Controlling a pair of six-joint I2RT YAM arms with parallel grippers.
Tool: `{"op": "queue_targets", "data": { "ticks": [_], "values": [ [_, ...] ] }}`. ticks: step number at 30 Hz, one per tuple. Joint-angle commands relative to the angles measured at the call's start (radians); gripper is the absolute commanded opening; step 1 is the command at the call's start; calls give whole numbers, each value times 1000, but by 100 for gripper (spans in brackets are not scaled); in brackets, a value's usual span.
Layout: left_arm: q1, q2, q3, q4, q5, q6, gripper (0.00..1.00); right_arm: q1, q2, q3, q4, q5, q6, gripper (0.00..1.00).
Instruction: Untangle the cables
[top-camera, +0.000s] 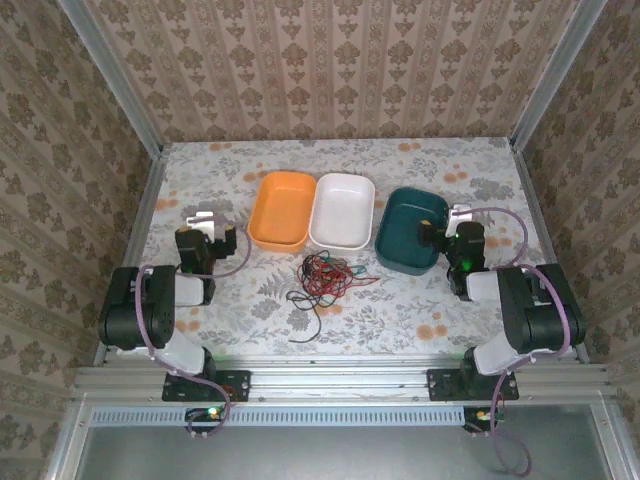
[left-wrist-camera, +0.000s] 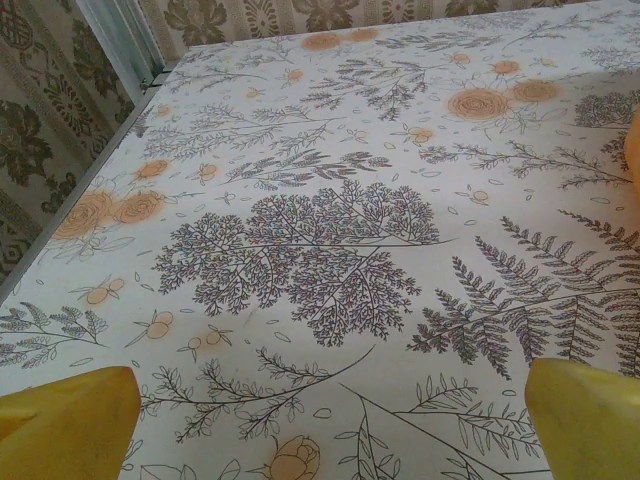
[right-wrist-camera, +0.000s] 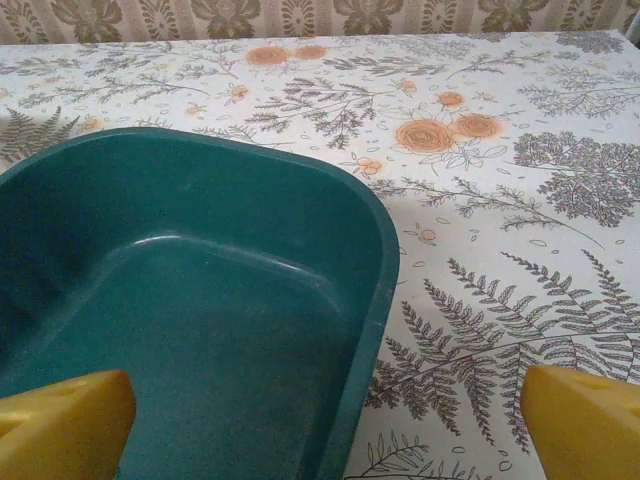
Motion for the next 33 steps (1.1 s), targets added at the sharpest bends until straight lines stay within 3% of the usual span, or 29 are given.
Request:
{"op": "queue_targets", "data": {
  "ticks": [1, 33],
  "values": [
    [-4, -6, 17, 11, -2, 14, 100, -3, -9, 17, 0, -17, 5, 100],
    [-23, -5, 10, 32, -34, 27, 100, 5, -9, 11, 7, -5, 0, 100]
  ]
}}
